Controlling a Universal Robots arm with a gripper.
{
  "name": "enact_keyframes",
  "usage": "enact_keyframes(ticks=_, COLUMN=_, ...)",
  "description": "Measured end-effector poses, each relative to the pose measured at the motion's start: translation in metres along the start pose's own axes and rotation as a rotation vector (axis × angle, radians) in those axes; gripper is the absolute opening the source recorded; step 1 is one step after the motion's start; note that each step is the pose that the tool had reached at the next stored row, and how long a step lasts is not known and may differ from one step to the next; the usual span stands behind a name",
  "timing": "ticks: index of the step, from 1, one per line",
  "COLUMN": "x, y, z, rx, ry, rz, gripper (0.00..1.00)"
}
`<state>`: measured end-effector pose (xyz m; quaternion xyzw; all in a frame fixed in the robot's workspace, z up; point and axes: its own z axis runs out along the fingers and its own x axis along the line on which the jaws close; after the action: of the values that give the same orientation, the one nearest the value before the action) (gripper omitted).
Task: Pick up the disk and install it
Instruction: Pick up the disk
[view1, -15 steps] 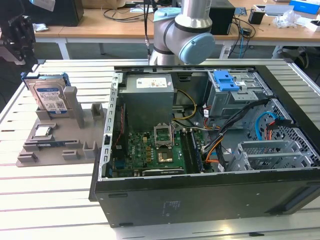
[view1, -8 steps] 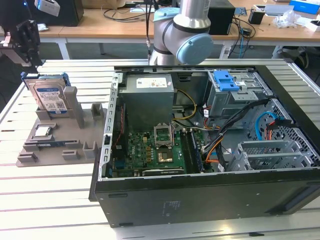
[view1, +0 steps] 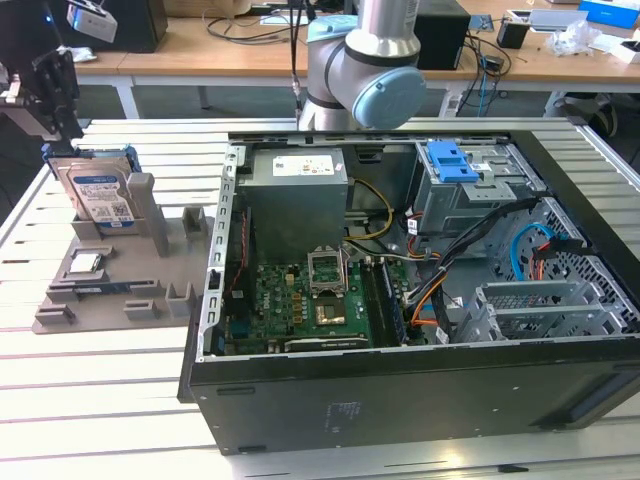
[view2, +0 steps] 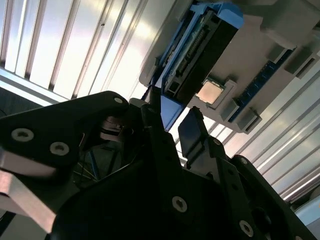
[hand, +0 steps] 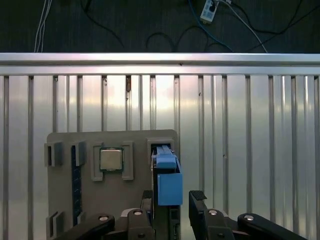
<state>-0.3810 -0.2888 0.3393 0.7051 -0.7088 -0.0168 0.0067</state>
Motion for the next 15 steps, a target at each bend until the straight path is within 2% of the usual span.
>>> enact_keyframes(ticks=12, x=0.0002, y=0.0027, z=0.0118, rx=0.0, ry=0.0001, rz=-0.002, gripper=0.42)
enact_keyframes(ticks=15, x=0.0003, y=0.0025, z=0.0189, rx=0.0, ry=0.0001, rz=-0.005, gripper=0.42)
